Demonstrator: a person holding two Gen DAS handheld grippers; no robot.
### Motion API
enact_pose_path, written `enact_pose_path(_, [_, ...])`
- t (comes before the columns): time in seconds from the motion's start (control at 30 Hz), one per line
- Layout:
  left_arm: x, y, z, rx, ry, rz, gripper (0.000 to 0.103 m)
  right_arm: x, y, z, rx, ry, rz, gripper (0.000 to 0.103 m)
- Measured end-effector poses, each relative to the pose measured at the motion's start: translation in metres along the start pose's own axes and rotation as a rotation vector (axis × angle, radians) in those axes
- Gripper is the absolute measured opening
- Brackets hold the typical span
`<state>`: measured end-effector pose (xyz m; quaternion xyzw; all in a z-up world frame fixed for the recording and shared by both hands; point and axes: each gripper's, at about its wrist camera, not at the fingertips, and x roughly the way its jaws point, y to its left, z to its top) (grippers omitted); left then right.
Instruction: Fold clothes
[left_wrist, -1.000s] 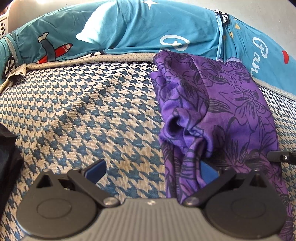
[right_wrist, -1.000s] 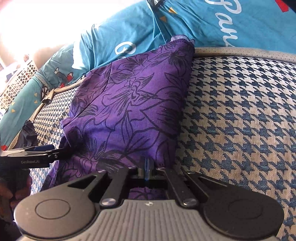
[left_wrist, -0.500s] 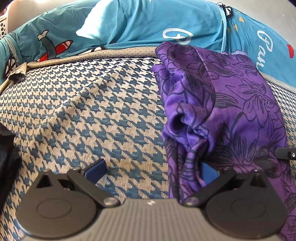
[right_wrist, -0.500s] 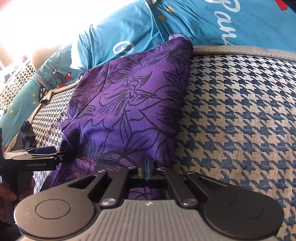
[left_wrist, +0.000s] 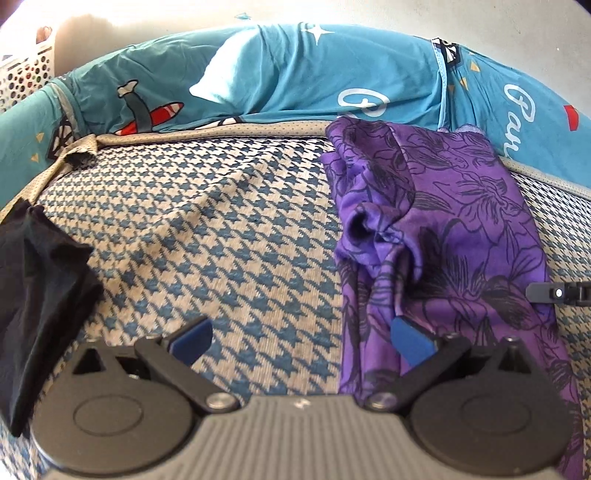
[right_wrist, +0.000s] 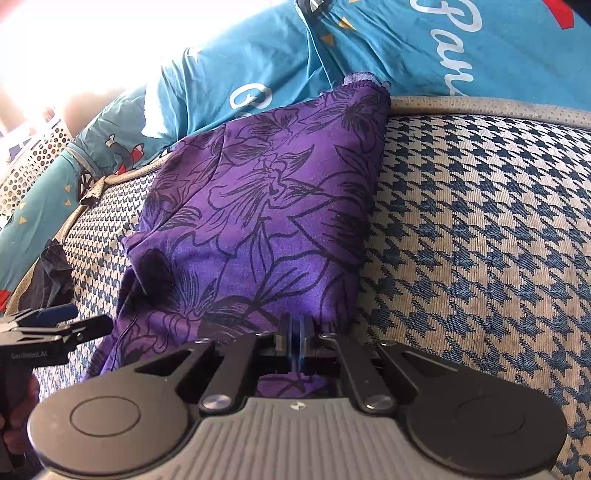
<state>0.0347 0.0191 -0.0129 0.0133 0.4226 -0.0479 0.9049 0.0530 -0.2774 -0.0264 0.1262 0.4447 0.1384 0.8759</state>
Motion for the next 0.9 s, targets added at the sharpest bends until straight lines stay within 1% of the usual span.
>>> enact_pose_path(0.1, [-0.018, 0.002, -0.018, -0.02, -0.013, 0.011, 0.103, -0.004, 0.005, -0.003, -0.002, -0.002, 0.009, 0.012])
enact_pose_path(0.23, [-0.039, 0.001, -0.044, -0.044, -0.019, 0.022, 0.103, -0.01, 0.011, -0.011, -0.018, -0.003, 0.01, 0.013])
enact_pose_path(0.4, [-0.05, -0.004, -0.07, -0.048, -0.006, 0.015, 0.103, -0.023, 0.009, -0.022, -0.029, -0.001, -0.002, 0.014])
enact_pose_path(0.57, [-0.059, -0.009, -0.087, -0.041, -0.008, 0.012, 0.103, -0.039, 0.003, -0.03, -0.019, -0.015, -0.019, 0.015])
enact_pose_path(0.7, [-0.063, -0.009, -0.098, -0.052, 0.002, 0.007, 0.103, -0.051, -0.002, -0.038, -0.036, -0.015, -0.032, 0.019])
enact_pose_path(0.9, [-0.068, -0.008, -0.108, -0.06, 0.01, 0.0, 0.103, -0.066, -0.013, -0.05, -0.04, -0.007, -0.044, 0.02])
